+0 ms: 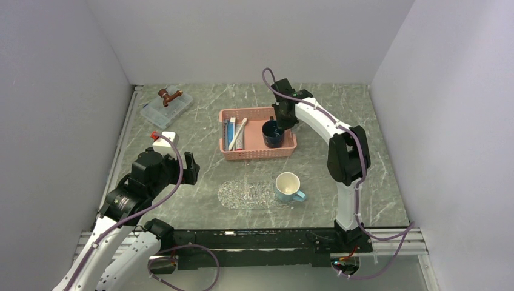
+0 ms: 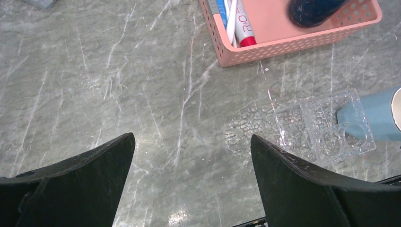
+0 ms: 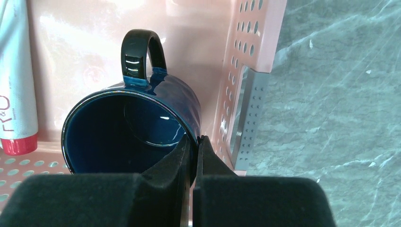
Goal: Prepare toiletry sets of a toothbrush and toothpaste on the tray
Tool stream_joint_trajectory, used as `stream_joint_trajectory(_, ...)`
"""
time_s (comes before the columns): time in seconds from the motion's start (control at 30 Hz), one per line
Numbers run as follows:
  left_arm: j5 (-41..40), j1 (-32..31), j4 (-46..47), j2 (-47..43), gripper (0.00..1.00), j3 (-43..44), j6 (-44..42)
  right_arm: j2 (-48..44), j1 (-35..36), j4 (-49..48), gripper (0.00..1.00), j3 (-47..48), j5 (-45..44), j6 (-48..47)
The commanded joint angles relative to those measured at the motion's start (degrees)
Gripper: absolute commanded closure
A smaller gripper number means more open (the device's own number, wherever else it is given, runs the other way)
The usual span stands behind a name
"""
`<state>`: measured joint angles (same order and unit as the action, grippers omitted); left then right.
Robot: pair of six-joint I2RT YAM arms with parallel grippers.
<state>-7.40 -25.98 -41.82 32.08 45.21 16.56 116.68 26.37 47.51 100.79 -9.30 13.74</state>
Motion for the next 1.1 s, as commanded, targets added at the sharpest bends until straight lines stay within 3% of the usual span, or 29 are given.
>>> stream_joint_trajectory(0.0, -0.8, 0.0, 1.0, -0.5, 0.01, 0.3, -0.8, -3.5, -0.1, -0.8, 1.0, 4.9, -1.1, 0.2)
stream_joint_trajectory(0.4, -0.7, 0.0, 1.0, -0.8, 0.01, 0.3, -0.8, -9.2, 1.6, -1.9, 1.0, 8.2, -0.4, -2.4)
stream_joint_trajectory(0.7, -1.2, 0.0, 0.9, -1.7, 0.01, 0.3, -0.7, -13.8, 7.6, -5.8, 1.0, 8.4, -0.5, -8.6)
stream_joint_trajectory(1.07, -8.2, 0.0, -0.6, -4.8, 0.01, 0.4, 1.3, -15.8, 15.2, -9.2, 1.0, 9.3, 7.9, -18.6)
